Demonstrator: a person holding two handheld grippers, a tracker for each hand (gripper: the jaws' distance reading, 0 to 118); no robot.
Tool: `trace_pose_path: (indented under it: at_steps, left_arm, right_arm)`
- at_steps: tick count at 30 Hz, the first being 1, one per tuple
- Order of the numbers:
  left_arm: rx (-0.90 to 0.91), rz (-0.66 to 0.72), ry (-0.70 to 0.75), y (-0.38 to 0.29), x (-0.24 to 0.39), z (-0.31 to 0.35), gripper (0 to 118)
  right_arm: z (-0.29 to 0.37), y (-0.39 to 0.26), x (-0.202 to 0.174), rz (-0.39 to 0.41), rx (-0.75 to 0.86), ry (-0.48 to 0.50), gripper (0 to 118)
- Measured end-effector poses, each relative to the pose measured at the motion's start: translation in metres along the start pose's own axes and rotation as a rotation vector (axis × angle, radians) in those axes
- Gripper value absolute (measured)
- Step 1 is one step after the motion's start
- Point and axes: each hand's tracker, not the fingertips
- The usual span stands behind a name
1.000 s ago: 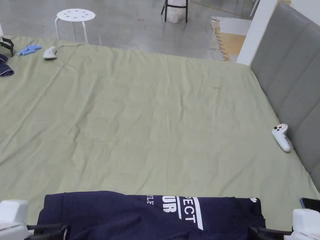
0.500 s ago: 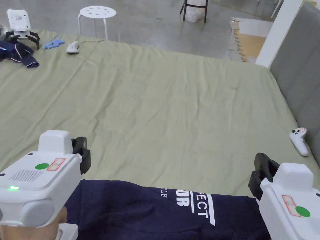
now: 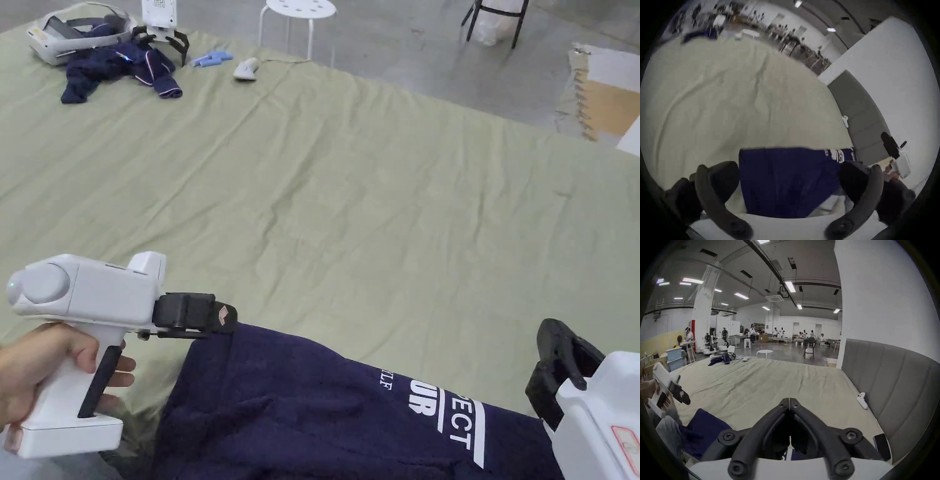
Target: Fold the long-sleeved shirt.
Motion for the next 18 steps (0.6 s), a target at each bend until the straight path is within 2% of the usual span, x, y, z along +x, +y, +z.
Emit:
trace_pose_path:
  at_steps: [3, 6, 7, 8, 9, 10, 11, 12, 15, 16, 17, 18]
  left_arm:
    - [-0.152, 0.146, -0.062, -0.004, -0.048, -0.022, 111]
    - [-0.215, 0.25, -0.091, -0.015, -0.08, -0.048, 109]
    - [-0.126, 0.188, -0.195, -0.013, -0.078, -0.044, 112]
    - [-0.097, 0.218, -0.286, -0.009, -0.079, -0.044, 112]
    - [-0.081, 0.267, -0.325, -0.011, -0.075, -0.053, 111]
    - [-0.141, 0.324, -0.314, -0.015, -0.075, -0.063, 107]
    - [-0.134, 0.3, -0.298, -0.019, -0.073, -0.069, 103]
    - [-0.127, 0.232, -0.343, -0.023, -0.069, -0.075, 98]
    - [-0.15, 0.227, -0.371, -0.029, -0.059, -0.104, 90]
    - [-0.175, 0.247, -0.376, -0.03, -0.055, -0.11, 80]
    - [-0.175, 0.221, -0.322, -0.032, -0.04, -0.109, 62]
    - [-0.178, 0.195, -0.286, -0.033, -0.035, -0.115, 31]
  right_arm:
    - [-0.004, 0.0, -0.006, 0.008, -0.007, 0.027, 0]
    - [-0.008, 0.0, -0.013, 0.006, -0.013, 0.051, 0]
    - [-0.009, 0.0, -0.015, 0.007, -0.017, 0.058, 0]
    - [-0.01, 0.0, -0.017, 0.01, -0.017, 0.063, 0]
    - [-0.011, 0.0, -0.018, 0.011, -0.019, 0.066, 0]
    - [-0.012, 0.0, -0.019, 0.01, -0.023, 0.073, 0]
    - [-0.014, 0.0, -0.019, 0.008, -0.026, 0.08, 0]
    - [-0.014, 0.0, -0.022, 0.008, -0.027, 0.08, 0]
    - [-0.015, 0.001, -0.021, 0.013, -0.029, 0.083, 0]
    - [-0.015, 0.001, -0.022, 0.014, -0.029, 0.082, 0]
    - [-0.016, 0.001, -0.021, 0.011, -0.031, 0.08, 0]
    - [-0.017, 0.001, -0.02, 0.008, -0.034, 0.078, 0]
